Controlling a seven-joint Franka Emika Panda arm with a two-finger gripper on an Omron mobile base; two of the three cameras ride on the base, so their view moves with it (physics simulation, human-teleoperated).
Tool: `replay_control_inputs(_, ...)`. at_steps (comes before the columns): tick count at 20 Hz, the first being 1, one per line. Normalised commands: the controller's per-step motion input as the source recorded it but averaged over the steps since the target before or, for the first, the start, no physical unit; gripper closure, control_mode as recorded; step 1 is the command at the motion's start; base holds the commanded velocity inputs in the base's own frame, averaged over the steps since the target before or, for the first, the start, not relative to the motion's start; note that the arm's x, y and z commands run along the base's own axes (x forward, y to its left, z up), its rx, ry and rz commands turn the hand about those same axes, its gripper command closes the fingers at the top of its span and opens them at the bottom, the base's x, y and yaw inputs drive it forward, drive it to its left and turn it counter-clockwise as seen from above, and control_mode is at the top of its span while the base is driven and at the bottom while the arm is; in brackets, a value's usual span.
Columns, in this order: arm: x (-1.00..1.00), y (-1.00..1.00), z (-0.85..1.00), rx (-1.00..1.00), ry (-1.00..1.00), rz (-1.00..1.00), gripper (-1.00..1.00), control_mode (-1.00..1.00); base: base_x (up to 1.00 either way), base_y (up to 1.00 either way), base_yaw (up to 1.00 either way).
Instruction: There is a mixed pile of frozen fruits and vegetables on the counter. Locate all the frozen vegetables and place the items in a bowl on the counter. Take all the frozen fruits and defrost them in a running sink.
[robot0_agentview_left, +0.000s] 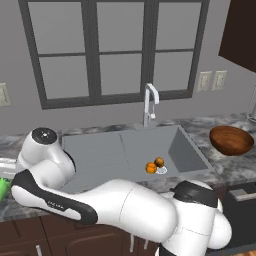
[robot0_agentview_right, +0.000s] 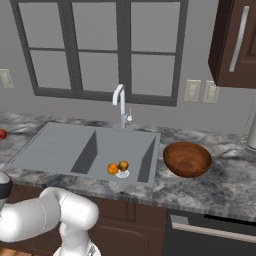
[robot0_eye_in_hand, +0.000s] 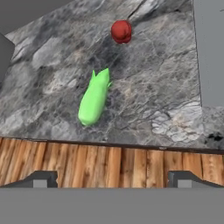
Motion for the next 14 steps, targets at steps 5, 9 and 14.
replay_control_inputs(5, 0.29, 0.19, -0.27, -0.01, 0.02, 0.00, -1.00, -1.00, 0.00, 0.00, 0.00)
replay_control_inputs(9, 0.34, 0.31, -0.27, -0.02, 0.04, 0.00, -1.00, -1.00, 0.00, 0.00, 0.00)
replay_control_inputs(14, 0.33, 0.34, -0.24, -0.01, 0.04, 0.00, -1.00, -1.00, 0.00, 0.00, 0.00)
